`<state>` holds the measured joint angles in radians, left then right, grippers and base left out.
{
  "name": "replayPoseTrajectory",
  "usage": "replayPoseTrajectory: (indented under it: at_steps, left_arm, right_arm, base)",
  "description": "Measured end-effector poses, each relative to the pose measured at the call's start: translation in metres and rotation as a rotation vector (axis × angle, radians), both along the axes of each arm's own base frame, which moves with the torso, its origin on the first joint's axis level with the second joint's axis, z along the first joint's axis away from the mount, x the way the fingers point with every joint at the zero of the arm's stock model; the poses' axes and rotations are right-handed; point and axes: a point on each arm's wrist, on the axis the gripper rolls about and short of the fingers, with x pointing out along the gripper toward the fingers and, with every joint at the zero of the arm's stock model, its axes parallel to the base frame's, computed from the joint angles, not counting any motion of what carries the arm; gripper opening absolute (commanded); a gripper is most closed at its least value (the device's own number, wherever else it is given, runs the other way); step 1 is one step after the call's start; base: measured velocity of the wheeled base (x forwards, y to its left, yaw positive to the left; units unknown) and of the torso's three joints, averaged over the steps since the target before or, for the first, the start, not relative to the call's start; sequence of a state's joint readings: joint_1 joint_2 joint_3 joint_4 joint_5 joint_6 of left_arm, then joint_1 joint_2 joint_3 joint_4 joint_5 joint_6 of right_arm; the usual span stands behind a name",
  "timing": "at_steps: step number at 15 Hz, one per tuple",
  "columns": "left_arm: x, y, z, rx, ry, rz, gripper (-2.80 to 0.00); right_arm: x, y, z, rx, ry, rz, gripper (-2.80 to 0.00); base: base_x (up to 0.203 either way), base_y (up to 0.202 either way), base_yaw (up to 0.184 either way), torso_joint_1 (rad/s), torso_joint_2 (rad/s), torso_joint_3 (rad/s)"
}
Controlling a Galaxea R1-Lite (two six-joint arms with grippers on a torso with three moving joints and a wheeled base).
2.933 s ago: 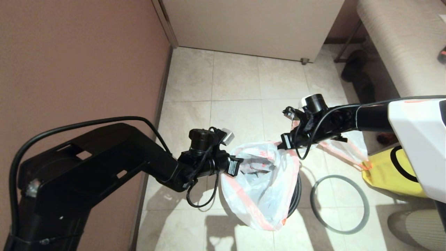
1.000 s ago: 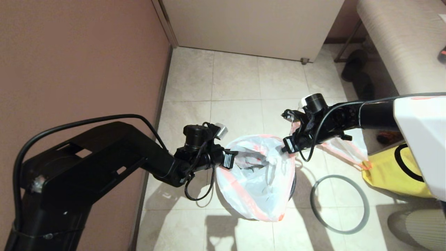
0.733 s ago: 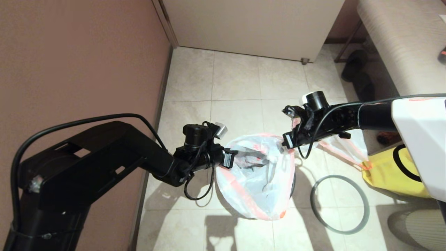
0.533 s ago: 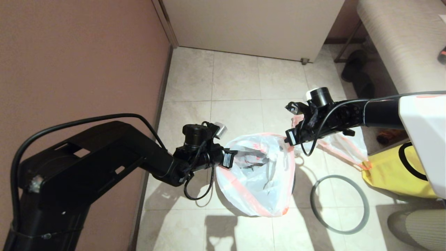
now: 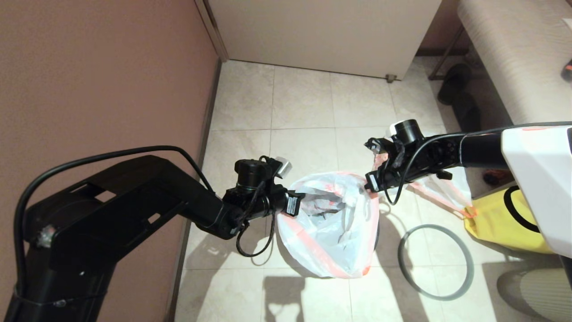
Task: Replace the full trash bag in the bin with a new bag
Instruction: Put the new garbage bag on the trash can
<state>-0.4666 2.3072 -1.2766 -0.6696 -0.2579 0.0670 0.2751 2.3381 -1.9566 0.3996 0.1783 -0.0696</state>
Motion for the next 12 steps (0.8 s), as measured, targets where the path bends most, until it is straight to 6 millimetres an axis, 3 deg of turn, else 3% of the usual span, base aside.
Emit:
replayPoseTrajectory:
  at_steps: [12]
  left_arm:
    - [0.002, 0.0, -0.003, 0.002, 0.003, 0.002, -2.8]
  right_arm:
    - [-0.001, 0.004, -0.025, -0.057, 0.062, 0.011, -2.8]
  base:
    - [0.0, 0.0, 0.0, 0.0, 0.0, 0.0]
